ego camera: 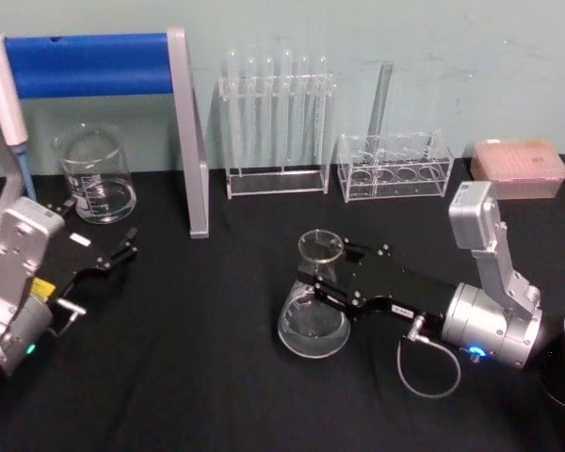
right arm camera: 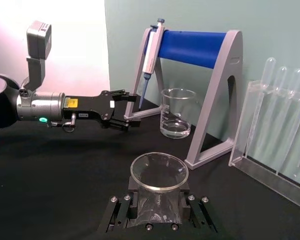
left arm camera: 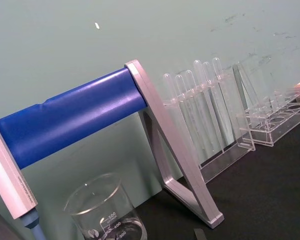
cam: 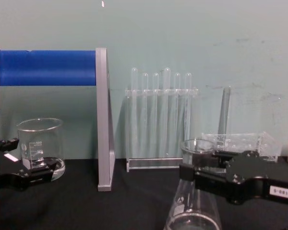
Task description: Grasp the erlenmeyer flask with one hand, shake it three times, then place it back.
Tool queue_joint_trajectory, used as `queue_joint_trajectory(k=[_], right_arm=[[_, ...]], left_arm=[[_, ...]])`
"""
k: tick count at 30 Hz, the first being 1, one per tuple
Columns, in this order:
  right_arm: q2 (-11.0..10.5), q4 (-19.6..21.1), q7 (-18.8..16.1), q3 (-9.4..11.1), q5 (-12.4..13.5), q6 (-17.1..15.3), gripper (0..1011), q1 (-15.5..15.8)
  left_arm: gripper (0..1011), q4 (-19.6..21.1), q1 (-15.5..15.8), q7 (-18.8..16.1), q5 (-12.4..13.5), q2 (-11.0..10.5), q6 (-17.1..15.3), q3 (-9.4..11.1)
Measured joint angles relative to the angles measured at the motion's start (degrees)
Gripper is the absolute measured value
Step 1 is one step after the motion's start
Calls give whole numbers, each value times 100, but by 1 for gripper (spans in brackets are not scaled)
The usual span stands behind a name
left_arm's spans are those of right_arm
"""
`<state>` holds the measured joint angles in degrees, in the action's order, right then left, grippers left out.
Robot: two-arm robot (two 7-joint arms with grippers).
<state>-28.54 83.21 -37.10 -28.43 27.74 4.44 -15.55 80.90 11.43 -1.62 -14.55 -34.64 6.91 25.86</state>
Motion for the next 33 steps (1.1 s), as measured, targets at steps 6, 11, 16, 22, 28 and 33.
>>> queue_joint_trajectory(k=[6,11,16,22,28,33], right_arm=[[26,-141,-94,-42,16,68,448,-40],[35,-225,-155,-75,27,114,449,-65],[47,-277,-196,-101,46,130,449,-84],[49,-320,-236,-122,64,143,449,-101],[49,-362,-277,-145,82,162,449,-119],[37,-389,-307,-163,89,168,449,-134]], left_arm=[[1001,0,0,0,0,0,0,0],[1001,0,0,0,0,0,0,0],[1001,0,0,0,0,0,0,0],[1001,0,0,0,0,0,0,0],[1001,0,0,0,0,0,0,0],[1001,0,0,0,0,0,0,0]])
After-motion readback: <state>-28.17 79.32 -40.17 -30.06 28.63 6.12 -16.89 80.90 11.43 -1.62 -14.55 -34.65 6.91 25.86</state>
